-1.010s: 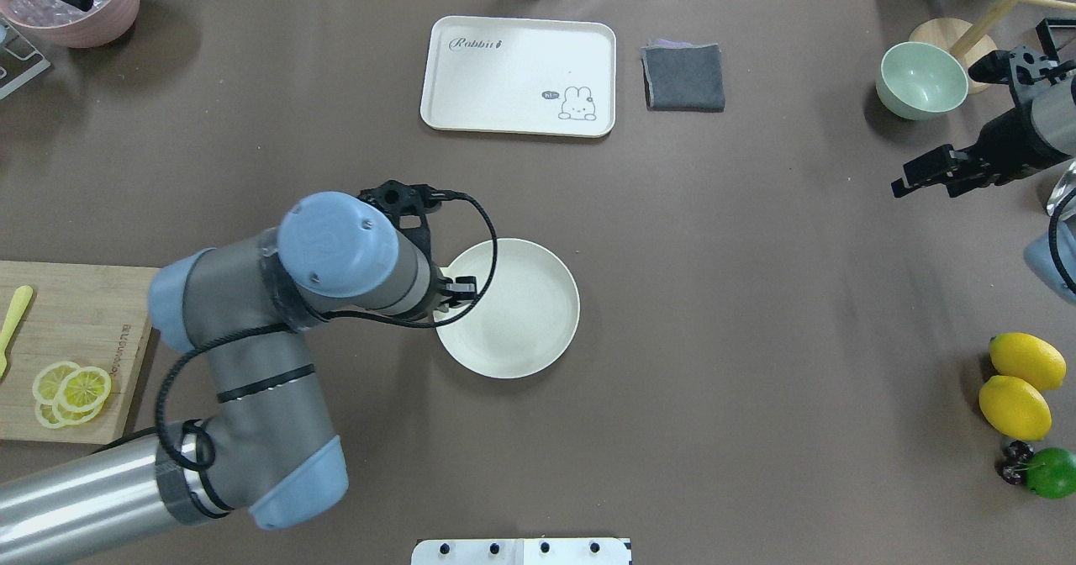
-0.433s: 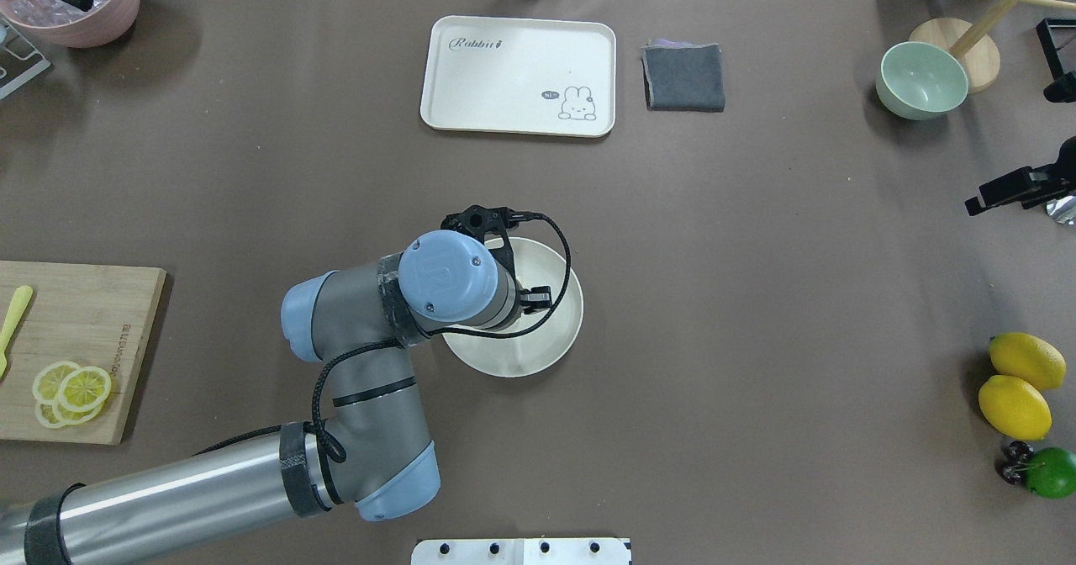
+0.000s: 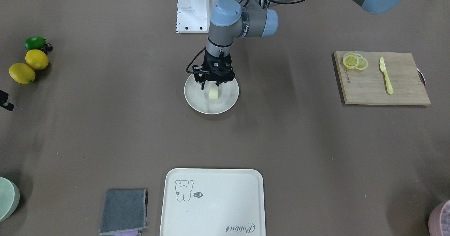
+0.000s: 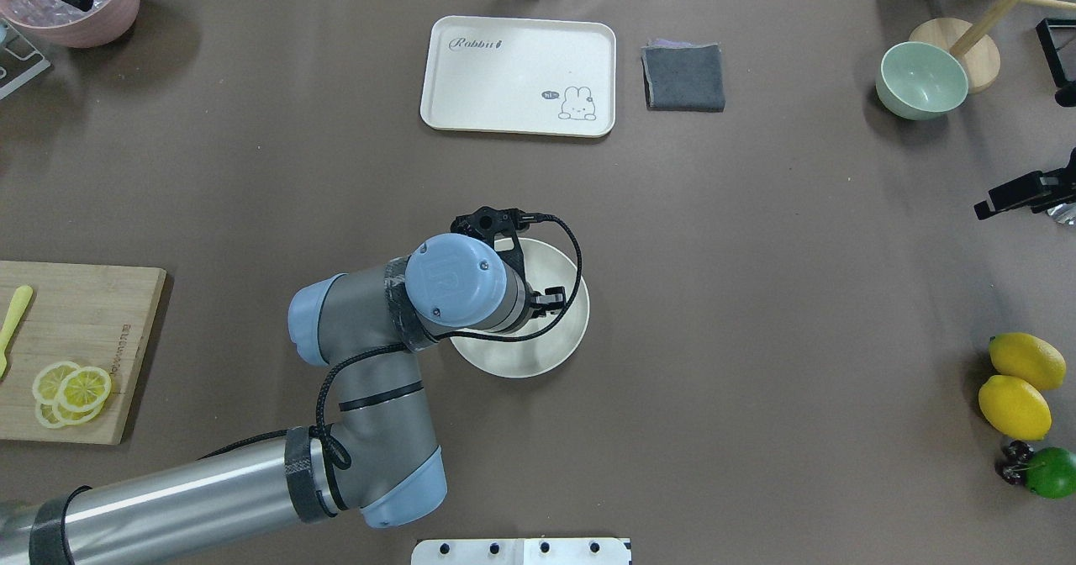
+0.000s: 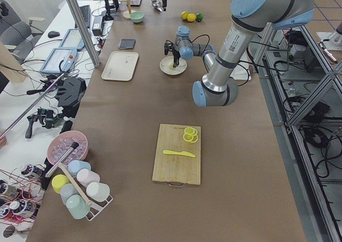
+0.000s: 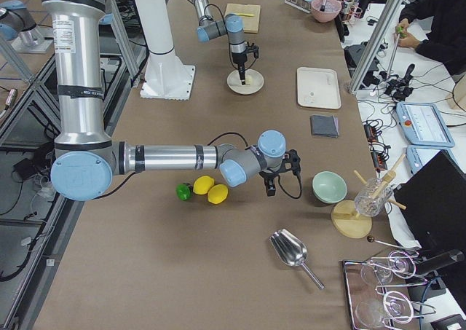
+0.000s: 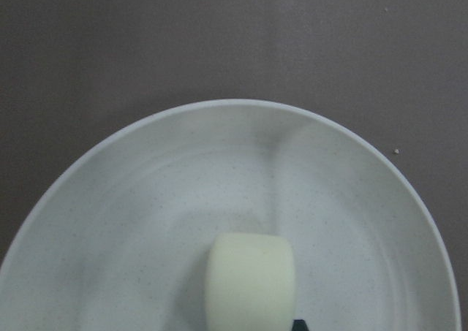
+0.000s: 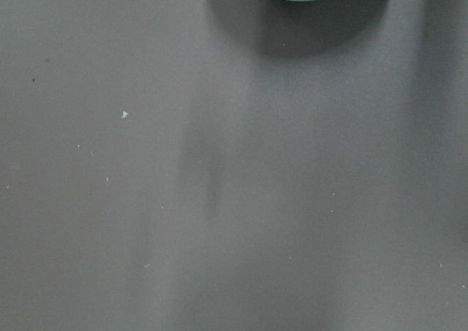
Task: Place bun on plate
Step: 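Carry the bun with the left gripper over the white plate, then lower the bun onto the plate and open the left gripper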
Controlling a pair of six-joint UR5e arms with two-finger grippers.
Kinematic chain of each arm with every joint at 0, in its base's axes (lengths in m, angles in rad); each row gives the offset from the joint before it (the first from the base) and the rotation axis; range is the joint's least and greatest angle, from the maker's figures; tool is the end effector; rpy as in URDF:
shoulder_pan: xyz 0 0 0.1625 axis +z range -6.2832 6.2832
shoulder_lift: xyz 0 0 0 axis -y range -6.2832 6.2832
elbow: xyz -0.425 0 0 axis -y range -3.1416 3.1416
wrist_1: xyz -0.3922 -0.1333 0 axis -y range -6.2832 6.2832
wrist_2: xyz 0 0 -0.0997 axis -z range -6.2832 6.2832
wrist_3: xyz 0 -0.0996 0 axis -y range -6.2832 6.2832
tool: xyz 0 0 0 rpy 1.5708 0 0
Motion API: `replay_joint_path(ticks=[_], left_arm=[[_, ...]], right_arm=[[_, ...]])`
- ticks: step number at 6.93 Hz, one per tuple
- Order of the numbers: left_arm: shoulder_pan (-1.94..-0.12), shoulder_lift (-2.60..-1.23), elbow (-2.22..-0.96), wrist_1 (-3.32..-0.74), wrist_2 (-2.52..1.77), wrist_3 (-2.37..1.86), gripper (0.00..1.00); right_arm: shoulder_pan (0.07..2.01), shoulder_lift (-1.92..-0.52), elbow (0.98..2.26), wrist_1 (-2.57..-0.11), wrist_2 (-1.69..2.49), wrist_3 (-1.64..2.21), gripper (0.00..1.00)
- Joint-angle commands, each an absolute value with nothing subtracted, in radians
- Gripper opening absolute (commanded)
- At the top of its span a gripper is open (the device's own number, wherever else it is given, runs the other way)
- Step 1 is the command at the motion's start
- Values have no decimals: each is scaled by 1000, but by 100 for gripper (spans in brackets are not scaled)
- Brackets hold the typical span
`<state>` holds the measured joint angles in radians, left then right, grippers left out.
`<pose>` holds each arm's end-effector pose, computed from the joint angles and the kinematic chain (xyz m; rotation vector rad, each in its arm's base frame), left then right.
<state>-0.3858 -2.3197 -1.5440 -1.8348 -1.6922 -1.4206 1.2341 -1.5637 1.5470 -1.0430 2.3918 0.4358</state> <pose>0.6225 -0.3837 0.1860 0.1535 0.9801 -0.1561 -0.1132 -0.5063 0.6045 0.1438 -0.9238 -0.1179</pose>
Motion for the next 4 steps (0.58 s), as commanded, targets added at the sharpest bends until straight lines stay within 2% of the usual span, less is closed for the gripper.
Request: replay_joint_path(ticks=[1, 2, 4], left_arm=[[-405, -2301, -1732, -1638, -1698, -1387, 98], [-440, -2255, -1858, -1544, -1701, -1283, 98], [-599, -2086, -1962, -1525, -1818, -1066, 98]], right_arm=[[1244, -1565, 1548, -1043, 2393, 436, 100], [1255, -1566, 1548, -1043, 2393, 436, 100], [1288, -1569, 1533, -1057, 2391, 372, 100]])
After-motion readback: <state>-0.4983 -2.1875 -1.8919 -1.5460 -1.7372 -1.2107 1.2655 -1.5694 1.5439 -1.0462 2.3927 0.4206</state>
